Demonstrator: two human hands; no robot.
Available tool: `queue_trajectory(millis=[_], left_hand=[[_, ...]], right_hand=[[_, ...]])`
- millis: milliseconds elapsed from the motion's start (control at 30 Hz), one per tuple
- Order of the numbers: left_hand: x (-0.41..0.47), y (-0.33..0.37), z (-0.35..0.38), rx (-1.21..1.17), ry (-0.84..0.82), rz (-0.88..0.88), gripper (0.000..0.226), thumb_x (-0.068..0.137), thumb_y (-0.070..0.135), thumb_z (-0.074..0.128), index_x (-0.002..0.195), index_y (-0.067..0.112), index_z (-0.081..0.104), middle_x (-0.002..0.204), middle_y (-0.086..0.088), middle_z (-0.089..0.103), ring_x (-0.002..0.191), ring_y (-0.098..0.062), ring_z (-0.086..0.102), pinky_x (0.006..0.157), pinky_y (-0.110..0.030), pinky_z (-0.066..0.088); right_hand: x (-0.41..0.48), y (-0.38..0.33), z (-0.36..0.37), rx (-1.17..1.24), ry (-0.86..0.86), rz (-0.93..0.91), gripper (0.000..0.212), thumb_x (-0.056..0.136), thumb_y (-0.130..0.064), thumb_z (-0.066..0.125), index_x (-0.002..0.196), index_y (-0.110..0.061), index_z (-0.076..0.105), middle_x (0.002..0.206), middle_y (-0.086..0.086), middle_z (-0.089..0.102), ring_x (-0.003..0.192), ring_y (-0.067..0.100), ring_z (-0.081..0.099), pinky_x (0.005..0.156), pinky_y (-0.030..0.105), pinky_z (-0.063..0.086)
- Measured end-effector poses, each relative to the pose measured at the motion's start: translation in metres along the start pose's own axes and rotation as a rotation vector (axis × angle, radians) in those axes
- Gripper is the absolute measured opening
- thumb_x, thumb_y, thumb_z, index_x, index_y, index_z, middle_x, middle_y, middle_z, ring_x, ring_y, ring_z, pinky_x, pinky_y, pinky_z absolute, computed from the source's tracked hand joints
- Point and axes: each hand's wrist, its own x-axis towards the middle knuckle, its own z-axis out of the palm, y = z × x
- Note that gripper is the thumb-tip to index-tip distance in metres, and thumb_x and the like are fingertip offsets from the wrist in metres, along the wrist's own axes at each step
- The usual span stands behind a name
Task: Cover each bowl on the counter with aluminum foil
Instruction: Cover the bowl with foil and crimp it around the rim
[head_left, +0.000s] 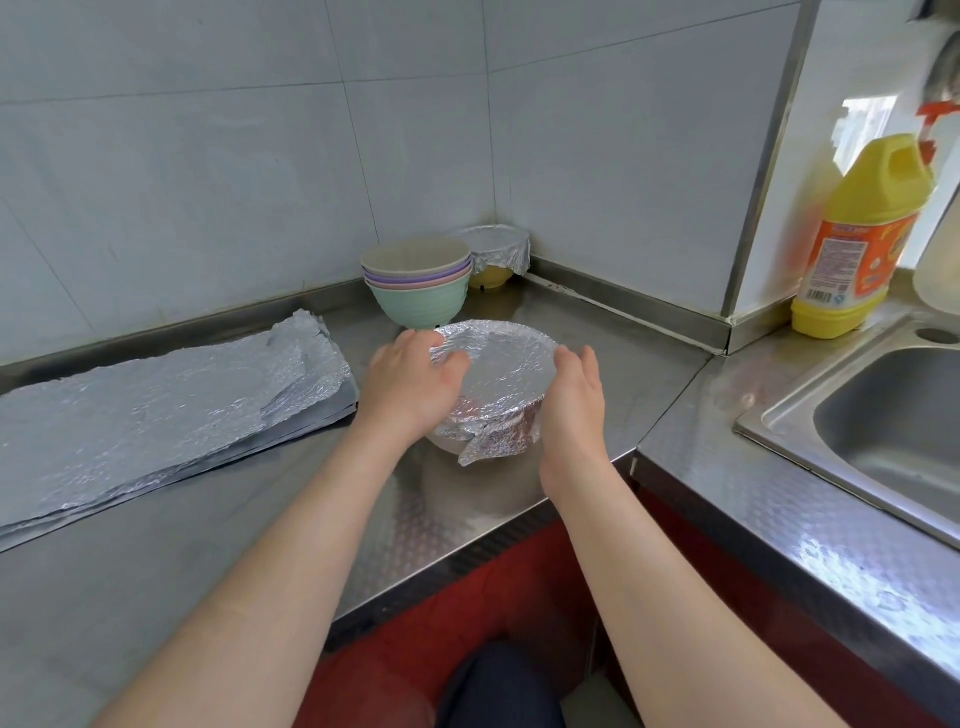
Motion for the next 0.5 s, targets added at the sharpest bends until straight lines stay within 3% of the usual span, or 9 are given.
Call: queue_trajectory(millis=[133, 267, 300, 367, 433, 500], left_hand=[[-0.002, -0.004, -0.001, -0.08, 0.112, 0.12, 0.039, 0.09, 0.04, 0.048, 0.118, 0.019, 0.065, 0.124, 0.001, 0.059, 0.124, -0.022, 0.046, 0.104, -0.033, 0.033], [-0.027, -0.004, -0.007, -0.155, 0.28, 0.402, 0.013, 0.086, 0.032, 0.068, 0.092, 0.023, 0.075, 0.098, 0.012, 0.059, 0.099, -0.011, 0.052, 0.086, -0.009, 0.03], [-0.035, -0.004, -0.007, -0.127, 0.26, 0.464, 0.018, 0.082, 0.039, 0.067, 0.09, 0.025, 0.075, 0.096, 0.012, 0.059, 0.096, -0.009, 0.05, 0.086, -0.011, 0.031], [-0.047, -0.007, -0.004, -0.057, 0.198, 0.543, 0.032, 0.076, 0.053, 0.063, 0.091, 0.028, 0.075, 0.092, 0.01, 0.06, 0.094, -0.009, 0.049, 0.087, -0.027, 0.04], [-0.051, -0.01, 0.0, -0.042, 0.185, 0.564, 0.031, 0.073, 0.051, 0.068, 0.091, 0.027, 0.076, 0.087, 0.009, 0.06, 0.09, -0.012, 0.052, 0.081, -0.036, 0.046], [-0.052, -0.01, 0.0, -0.096, 0.163, 0.547, 0.024, 0.072, 0.041, 0.074, 0.09, 0.026, 0.077, 0.084, 0.009, 0.06, 0.086, -0.014, 0.054, 0.078, -0.034, 0.046]], right_hand=[[-0.002, -0.002, -0.007, -0.043, -0.068, -0.037, 0.051, 0.105, -0.03, 0.034, 0.154, -0.024, 0.022, 0.158, -0.012, 0.023, 0.143, 0.01, 0.024, 0.096, 0.019, 0.021], [0.001, -0.001, -0.026, -0.181, -0.063, -0.19, 0.048, 0.103, -0.031, 0.036, 0.15, -0.029, 0.031, 0.154, -0.013, 0.032, 0.138, 0.005, 0.031, 0.11, 0.026, 0.026], [0.004, -0.003, -0.033, -0.249, -0.058, -0.25, 0.045, 0.102, -0.028, 0.038, 0.147, -0.03, 0.038, 0.148, -0.012, 0.04, 0.131, 0.003, 0.038, 0.108, 0.027, 0.03], [0.009, -0.008, -0.049, -0.391, -0.114, -0.358, 0.04, 0.098, -0.015, 0.043, 0.134, -0.03, 0.053, 0.123, -0.008, 0.055, 0.108, 0.005, 0.052, 0.094, 0.024, 0.039], [0.014, -0.01, -0.061, -0.572, -0.234, -0.441, 0.047, 0.091, -0.001, 0.043, 0.118, -0.034, 0.063, 0.106, -0.006, 0.055, 0.096, 0.011, 0.057, 0.088, 0.028, 0.045], [0.015, -0.011, -0.066, -0.785, -0.34, -0.536, 0.056, 0.086, 0.008, 0.041, 0.111, -0.037, 0.064, 0.106, -0.004, 0.051, 0.097, 0.015, 0.059, 0.09, 0.029, 0.047]])
